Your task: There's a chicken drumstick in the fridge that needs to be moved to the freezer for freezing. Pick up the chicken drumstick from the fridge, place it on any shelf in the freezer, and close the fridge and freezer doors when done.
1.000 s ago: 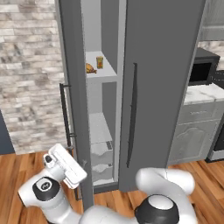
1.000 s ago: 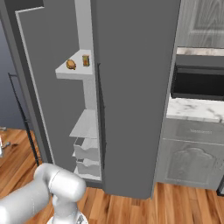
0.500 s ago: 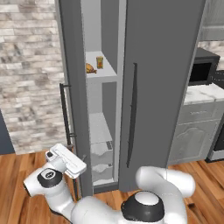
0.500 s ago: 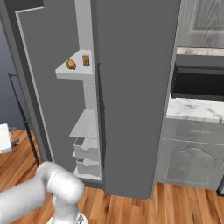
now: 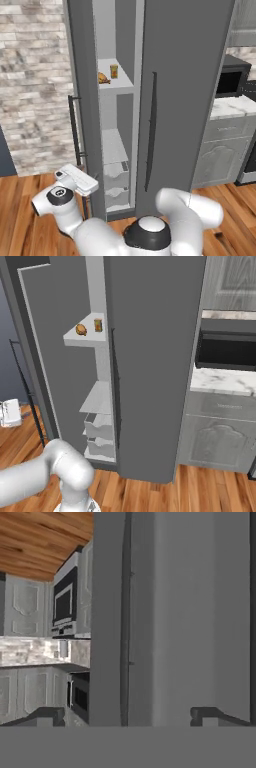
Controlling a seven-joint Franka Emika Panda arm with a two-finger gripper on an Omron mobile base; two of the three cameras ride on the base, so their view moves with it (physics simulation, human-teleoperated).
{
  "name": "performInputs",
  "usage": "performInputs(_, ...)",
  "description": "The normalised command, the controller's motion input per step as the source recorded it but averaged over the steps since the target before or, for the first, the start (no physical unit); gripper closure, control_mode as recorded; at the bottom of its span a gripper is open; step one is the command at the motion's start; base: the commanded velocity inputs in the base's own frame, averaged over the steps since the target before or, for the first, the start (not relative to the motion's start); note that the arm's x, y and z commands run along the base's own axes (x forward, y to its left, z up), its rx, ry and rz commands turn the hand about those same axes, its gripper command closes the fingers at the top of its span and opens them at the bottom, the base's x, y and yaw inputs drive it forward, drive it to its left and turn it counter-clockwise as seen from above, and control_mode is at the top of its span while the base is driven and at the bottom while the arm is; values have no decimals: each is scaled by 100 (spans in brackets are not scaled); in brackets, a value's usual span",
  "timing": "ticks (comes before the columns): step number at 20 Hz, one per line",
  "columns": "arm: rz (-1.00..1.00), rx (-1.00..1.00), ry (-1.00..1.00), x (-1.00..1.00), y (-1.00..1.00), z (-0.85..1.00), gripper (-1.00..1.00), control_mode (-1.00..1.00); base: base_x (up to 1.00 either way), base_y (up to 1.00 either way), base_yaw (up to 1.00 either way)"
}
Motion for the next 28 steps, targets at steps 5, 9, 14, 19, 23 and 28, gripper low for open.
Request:
performInputs(5, 0, -7, 7, 29, 13, -25, -100, -100, 0, 0, 0)
performInputs(9, 0, -4, 5, 17, 15, -11, -100, -100, 0, 0, 0)
performInputs(14, 0, -5, 4, 3, 24, -7, -100, -100, 0, 0, 0)
performInputs(19, 0, -4, 3, 6, 20, -4, -100, -100, 0, 0, 0)
performInputs(23, 0, -4, 3, 8, 19, -3, -100, -100, 0, 0, 0)
performInputs(28, 0, 0, 1, 25, 1, -1, -100, -100, 0, 0, 0)
